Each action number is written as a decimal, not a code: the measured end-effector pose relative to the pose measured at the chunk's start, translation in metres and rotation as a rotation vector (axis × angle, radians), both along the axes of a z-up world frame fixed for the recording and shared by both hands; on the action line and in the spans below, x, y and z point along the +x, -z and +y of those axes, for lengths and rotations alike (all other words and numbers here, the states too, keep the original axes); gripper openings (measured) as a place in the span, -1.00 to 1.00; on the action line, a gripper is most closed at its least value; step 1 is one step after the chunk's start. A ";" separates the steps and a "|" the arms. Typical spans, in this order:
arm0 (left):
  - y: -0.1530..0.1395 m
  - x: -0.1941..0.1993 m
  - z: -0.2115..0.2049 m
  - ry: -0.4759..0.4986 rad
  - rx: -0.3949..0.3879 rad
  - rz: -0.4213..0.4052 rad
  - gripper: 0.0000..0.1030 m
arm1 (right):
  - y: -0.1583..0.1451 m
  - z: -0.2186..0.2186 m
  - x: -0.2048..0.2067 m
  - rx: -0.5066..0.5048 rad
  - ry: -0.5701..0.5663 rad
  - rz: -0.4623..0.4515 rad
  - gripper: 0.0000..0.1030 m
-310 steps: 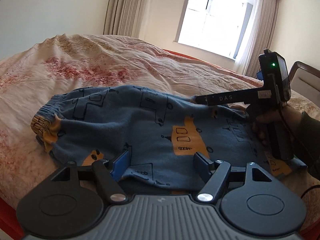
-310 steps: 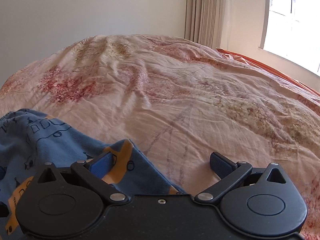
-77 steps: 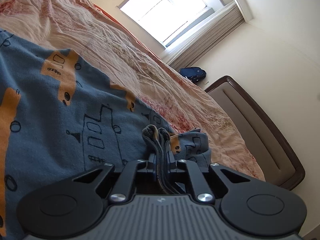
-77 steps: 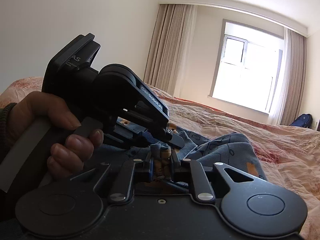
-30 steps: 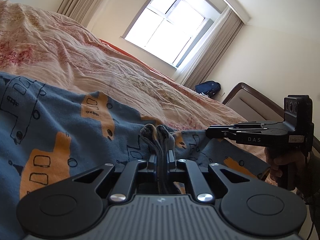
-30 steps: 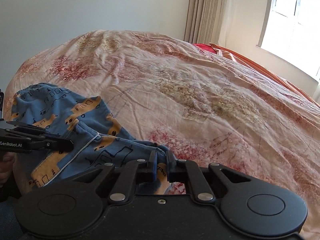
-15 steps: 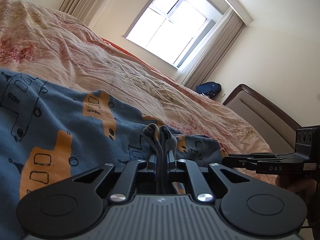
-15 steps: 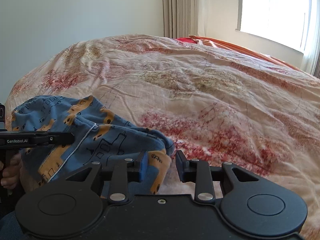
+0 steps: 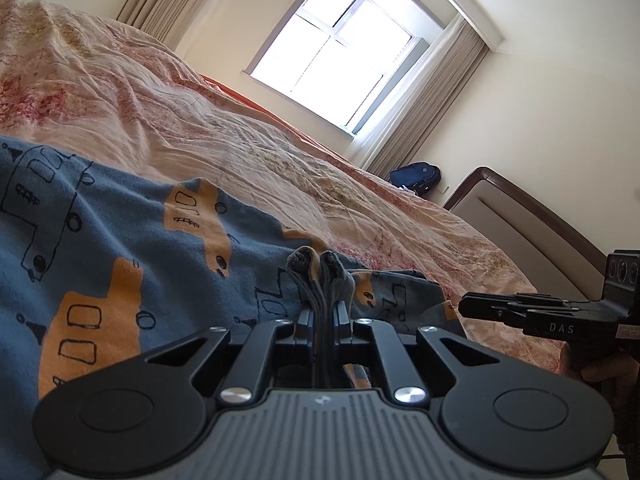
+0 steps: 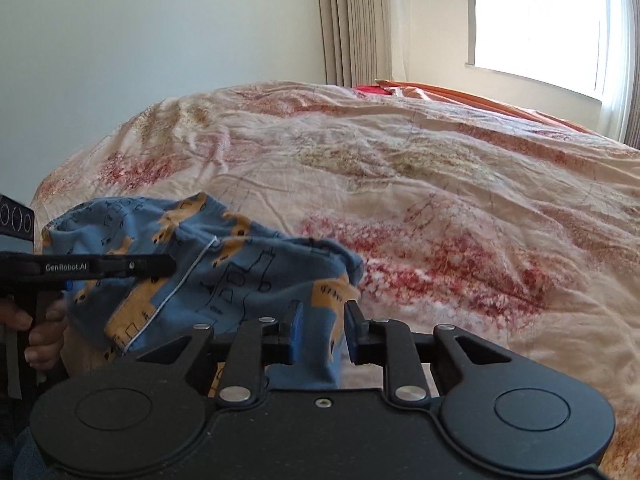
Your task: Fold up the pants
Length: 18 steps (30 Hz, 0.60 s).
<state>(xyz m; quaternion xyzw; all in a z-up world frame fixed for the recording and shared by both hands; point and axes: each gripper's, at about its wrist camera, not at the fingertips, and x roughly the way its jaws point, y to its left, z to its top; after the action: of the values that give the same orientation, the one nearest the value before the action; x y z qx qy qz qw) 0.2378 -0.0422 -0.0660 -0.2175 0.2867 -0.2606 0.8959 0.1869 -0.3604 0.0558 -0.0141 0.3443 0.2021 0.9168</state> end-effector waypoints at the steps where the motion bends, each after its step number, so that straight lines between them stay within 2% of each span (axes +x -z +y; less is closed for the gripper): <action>1: 0.000 0.000 0.000 0.000 0.000 0.001 -0.84 | -0.003 0.001 0.005 -0.016 -0.004 -0.011 -0.53; 6: 0.001 0.001 0.000 0.001 -0.002 0.003 -0.84 | -0.005 0.008 0.031 -0.088 -0.066 -0.007 -0.54; 11: 0.001 0.001 0.000 0.000 -0.002 0.002 -0.84 | -0.001 0.016 0.039 -0.121 -0.109 0.008 -0.54; 13: 0.001 0.001 0.000 0.000 -0.002 0.003 -0.84 | 0.001 0.019 0.040 -0.130 -0.117 0.003 -0.67; 15: 0.001 0.001 0.000 0.000 -0.004 0.003 -0.84 | 0.001 0.022 0.041 -0.135 -0.129 -0.006 -0.90; 18: 0.001 0.001 0.000 0.001 -0.005 0.003 -0.85 | 0.000 0.030 0.040 -0.183 -0.152 -0.027 -0.94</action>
<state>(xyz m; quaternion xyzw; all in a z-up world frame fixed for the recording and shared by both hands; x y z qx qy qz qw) 0.2388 -0.0420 -0.0666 -0.2197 0.2875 -0.2616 0.8948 0.2266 -0.3307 0.0557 -0.1264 0.3467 0.2383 0.8984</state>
